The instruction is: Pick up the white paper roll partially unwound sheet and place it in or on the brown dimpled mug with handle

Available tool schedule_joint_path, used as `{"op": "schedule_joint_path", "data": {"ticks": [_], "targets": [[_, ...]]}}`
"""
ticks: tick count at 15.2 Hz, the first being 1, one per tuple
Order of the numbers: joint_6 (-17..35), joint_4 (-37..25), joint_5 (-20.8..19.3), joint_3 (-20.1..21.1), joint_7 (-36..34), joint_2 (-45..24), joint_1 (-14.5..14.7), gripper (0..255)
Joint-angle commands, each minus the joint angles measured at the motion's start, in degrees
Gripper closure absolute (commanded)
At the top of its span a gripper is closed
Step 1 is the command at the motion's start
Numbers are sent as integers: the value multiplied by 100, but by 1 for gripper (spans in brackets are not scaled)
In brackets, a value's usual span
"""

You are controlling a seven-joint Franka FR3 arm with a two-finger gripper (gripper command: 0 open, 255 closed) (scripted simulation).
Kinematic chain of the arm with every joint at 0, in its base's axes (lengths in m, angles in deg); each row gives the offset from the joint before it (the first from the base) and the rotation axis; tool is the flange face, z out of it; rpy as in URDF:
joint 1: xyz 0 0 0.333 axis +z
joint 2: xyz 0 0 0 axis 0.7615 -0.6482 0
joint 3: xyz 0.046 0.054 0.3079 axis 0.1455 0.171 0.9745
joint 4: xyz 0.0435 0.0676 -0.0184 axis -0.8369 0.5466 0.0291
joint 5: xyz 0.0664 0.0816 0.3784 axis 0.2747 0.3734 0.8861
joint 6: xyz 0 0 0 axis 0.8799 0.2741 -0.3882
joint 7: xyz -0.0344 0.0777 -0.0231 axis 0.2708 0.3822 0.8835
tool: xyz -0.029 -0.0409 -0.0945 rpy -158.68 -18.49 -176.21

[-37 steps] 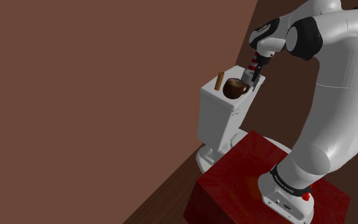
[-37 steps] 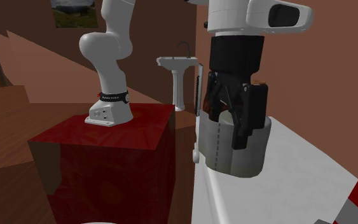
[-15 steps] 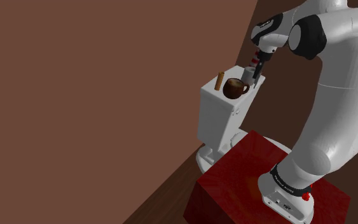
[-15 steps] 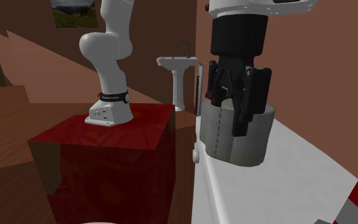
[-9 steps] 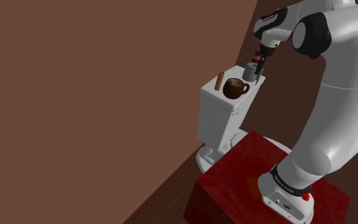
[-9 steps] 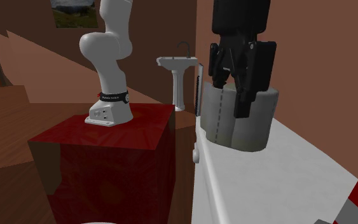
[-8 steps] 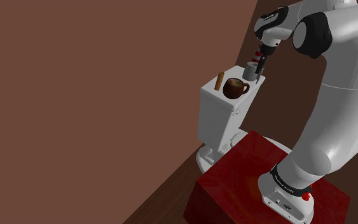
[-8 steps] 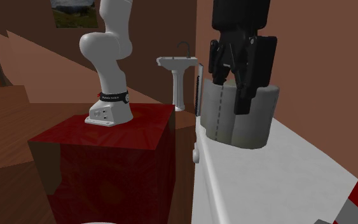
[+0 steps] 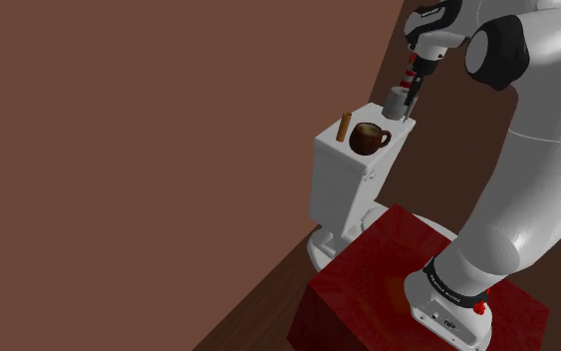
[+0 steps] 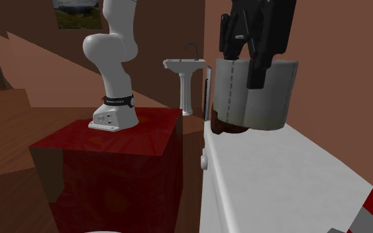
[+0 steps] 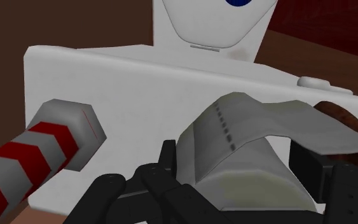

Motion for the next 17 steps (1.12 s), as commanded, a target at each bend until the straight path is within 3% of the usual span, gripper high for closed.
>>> {"op": "schedule_joint_path", "data": {"ticks": [1, 12, 17], "targets": [[-148, -149, -10, -11, -2, 5, -22, 255], [-960, -919, -81, -59, -62, 69, -90, 255], [-685, 209, -787, -22, -876, 1172, 725, 255]]}}
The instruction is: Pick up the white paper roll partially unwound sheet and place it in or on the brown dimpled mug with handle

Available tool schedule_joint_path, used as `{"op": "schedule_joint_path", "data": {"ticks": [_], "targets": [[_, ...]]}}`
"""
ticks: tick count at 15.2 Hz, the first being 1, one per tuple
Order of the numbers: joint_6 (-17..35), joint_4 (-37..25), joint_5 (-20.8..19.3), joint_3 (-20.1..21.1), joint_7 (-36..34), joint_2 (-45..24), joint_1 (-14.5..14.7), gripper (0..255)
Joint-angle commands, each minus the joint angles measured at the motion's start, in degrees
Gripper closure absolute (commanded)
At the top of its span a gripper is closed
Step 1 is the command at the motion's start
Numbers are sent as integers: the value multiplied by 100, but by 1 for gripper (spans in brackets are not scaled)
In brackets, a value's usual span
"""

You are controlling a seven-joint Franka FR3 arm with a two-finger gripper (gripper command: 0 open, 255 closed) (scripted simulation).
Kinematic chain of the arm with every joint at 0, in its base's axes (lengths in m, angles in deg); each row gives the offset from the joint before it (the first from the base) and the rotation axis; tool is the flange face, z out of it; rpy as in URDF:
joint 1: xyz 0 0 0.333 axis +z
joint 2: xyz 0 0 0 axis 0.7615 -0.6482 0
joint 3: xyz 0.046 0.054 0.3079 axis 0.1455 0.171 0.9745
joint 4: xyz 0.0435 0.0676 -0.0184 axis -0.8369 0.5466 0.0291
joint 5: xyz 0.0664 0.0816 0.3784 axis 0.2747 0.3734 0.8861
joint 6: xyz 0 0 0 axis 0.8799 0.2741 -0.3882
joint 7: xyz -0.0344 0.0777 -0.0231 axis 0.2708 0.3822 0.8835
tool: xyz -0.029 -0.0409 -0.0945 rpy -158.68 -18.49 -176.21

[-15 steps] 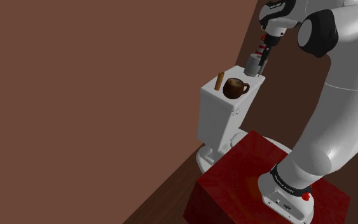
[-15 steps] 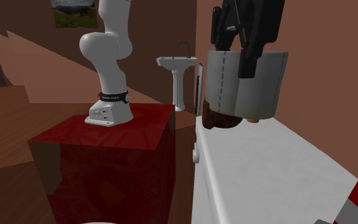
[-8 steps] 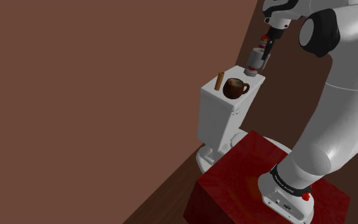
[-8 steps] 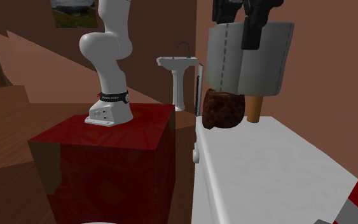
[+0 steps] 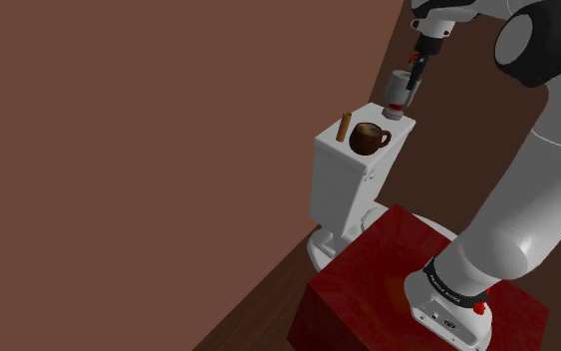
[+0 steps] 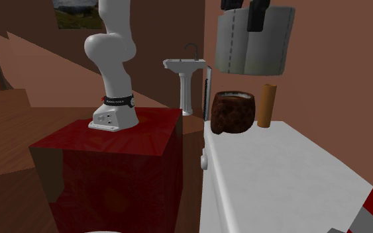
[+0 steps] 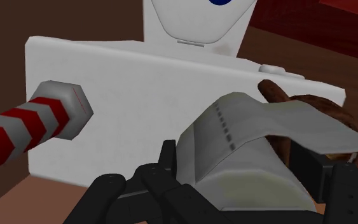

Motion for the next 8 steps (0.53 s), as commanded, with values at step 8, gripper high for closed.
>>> {"op": "schedule_joint_path", "data": {"ticks": [8], "targets": [[105, 1462, -1067, 560, -1624, 1705, 872, 255]]}}
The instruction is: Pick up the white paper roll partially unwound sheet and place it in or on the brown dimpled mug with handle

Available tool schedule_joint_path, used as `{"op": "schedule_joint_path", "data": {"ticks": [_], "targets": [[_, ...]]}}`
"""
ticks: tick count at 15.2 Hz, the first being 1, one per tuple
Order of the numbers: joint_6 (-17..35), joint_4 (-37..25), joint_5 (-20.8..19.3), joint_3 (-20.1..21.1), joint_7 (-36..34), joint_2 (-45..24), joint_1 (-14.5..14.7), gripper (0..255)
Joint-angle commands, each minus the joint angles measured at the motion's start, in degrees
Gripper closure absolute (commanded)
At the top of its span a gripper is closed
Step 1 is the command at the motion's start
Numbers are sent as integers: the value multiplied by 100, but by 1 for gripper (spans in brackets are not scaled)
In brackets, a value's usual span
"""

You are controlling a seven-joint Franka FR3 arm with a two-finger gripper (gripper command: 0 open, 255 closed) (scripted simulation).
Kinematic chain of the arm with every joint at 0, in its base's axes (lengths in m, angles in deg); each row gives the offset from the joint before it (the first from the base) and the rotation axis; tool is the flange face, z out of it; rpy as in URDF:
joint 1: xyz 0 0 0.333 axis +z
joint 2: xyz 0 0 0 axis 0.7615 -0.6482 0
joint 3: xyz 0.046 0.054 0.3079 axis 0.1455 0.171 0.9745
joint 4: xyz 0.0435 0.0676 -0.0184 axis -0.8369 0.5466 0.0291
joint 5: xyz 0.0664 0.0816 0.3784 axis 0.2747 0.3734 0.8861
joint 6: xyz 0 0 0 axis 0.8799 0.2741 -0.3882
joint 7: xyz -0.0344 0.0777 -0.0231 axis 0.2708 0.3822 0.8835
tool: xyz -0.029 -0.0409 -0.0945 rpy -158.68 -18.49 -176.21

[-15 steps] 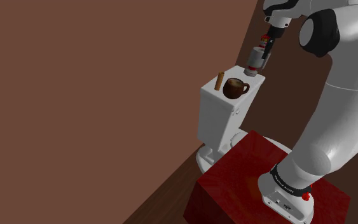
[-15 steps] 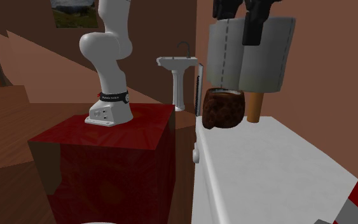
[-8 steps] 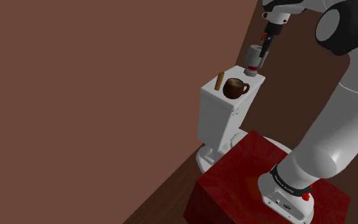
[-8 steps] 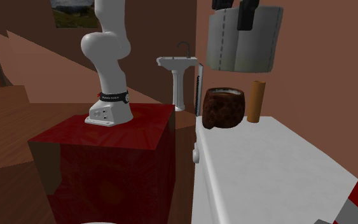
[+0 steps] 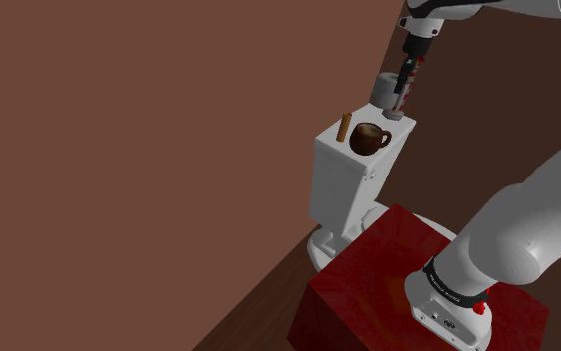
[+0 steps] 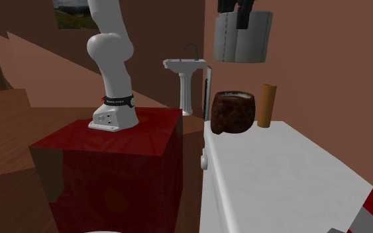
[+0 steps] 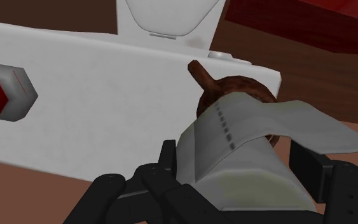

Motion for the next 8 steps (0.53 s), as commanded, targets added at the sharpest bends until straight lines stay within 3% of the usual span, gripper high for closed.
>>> {"op": "schedule_joint_path", "data": {"ticks": [1, 8], "targets": [[58, 185, -90, 81, -172, 156, 50, 255], [594, 668, -66, 55, -157, 93, 34, 255]]}}
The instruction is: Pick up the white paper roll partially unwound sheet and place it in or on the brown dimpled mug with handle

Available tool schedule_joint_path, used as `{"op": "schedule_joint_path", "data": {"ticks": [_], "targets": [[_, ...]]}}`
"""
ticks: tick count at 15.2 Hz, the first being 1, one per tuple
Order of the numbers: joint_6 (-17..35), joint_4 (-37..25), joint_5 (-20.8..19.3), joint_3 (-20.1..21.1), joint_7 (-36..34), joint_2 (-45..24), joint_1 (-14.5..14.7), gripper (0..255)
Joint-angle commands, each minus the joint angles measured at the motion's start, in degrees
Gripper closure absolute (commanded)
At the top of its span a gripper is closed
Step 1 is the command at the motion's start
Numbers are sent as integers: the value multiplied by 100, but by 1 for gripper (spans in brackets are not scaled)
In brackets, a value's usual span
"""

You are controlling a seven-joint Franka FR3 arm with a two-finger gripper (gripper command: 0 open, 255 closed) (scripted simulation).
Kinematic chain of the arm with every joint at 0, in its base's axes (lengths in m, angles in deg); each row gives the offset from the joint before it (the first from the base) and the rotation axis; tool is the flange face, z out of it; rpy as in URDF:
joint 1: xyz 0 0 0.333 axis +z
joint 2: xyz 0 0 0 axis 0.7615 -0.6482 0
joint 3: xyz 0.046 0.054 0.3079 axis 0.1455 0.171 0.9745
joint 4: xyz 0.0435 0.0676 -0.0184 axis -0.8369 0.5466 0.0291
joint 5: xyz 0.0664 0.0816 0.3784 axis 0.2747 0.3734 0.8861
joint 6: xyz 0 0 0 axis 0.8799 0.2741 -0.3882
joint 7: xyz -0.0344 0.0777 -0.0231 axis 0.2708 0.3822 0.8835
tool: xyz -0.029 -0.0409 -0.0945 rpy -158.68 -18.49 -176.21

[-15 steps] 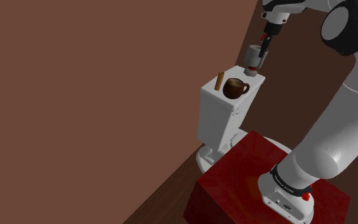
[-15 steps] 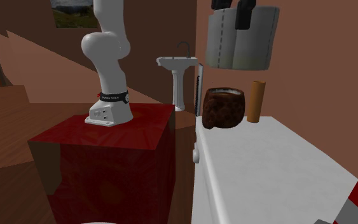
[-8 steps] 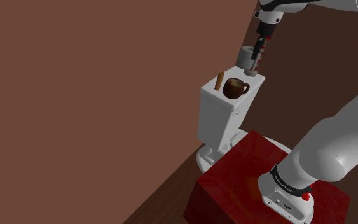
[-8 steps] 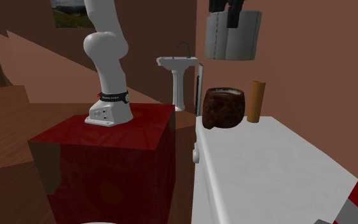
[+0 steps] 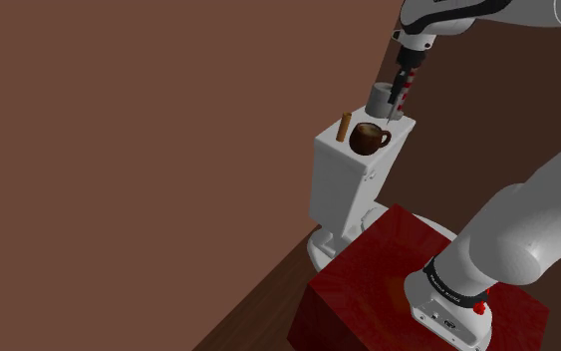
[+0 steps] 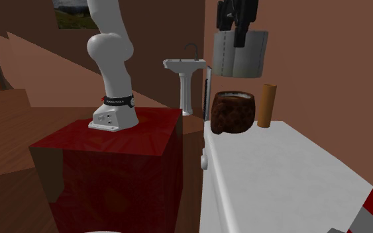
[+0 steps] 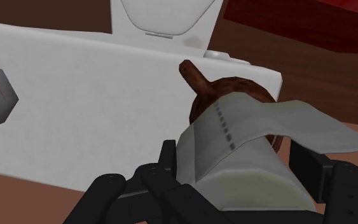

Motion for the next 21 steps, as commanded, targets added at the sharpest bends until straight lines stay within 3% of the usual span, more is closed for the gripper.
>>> {"op": "schedule_joint_path", "data": {"ticks": [1, 9, 17, 18, 21], "targets": [[169, 150, 5, -9, 6, -13, -5, 255], [792, 624, 96, -53, 72, -189, -20, 255], [792, 624, 96, -53, 72, -189, -20, 255], [793, 632, 92, -48, 63, -182, -17, 0], [797, 637, 91, -49, 63, -181, -17, 0]]}}
